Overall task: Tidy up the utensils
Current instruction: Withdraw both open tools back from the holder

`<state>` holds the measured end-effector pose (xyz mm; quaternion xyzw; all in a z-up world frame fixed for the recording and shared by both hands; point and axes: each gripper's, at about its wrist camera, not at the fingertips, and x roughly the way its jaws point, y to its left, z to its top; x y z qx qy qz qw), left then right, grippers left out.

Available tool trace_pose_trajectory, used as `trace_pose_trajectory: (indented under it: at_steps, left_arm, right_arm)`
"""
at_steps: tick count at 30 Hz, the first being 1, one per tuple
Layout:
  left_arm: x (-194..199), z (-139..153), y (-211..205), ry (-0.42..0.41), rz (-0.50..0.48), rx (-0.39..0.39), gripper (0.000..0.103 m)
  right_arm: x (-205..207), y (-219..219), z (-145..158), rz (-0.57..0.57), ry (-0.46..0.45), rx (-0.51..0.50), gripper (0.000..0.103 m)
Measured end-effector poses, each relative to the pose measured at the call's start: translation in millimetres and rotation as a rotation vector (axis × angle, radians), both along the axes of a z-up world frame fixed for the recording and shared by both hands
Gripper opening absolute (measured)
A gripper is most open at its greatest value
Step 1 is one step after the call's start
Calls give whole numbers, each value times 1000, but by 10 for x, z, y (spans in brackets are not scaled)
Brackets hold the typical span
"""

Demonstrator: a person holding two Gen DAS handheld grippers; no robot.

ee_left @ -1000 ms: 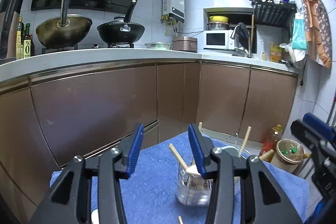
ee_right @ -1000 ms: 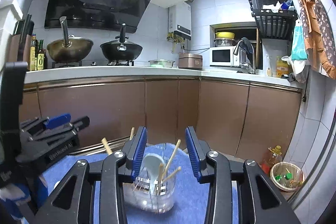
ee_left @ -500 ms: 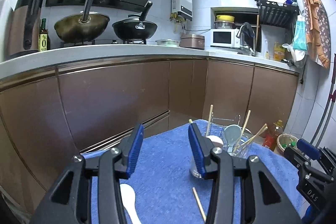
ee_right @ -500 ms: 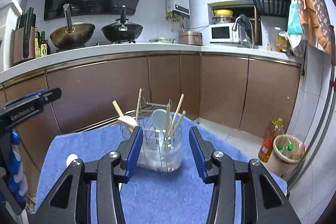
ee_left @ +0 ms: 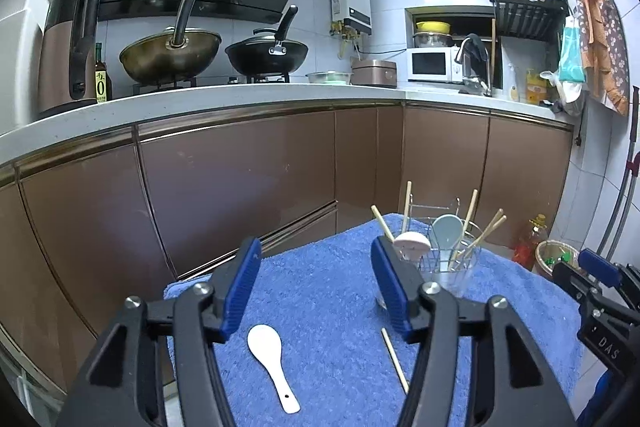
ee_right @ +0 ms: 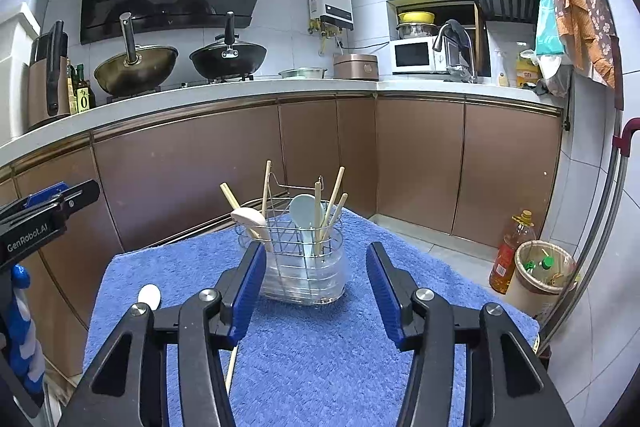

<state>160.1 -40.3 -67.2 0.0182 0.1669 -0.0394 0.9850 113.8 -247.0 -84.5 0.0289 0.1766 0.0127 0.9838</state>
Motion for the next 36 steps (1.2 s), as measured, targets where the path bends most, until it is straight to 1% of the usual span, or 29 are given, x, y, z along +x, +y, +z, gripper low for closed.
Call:
trace_pose_trajectory:
  at_steps: [7,11,27,32,34,36]
  left_arm:
    - [-78,-25,82,7,39,10,58]
    - [-120,-48,137,12,52,13,59]
    - [-269,-24,259,15,65,11,60]
    - [-157,-108,475,91,72,-39,62]
    - [-58,-174,634,143,81,-76,62]
    - [5,-226,746,174,92,-93,62]
  right_arm:
    - [-75,72,30,3,-4,-19,50]
    - [-114,55,55,-7,-13,-16,52]
    - [-239,108,136,8,-32,-25,54]
    - [-216,131,131,32,-12,-28,54]
    - [-186,137,97,43,8,-28,54]
    - [-144,134,59,50,27,-29,54]
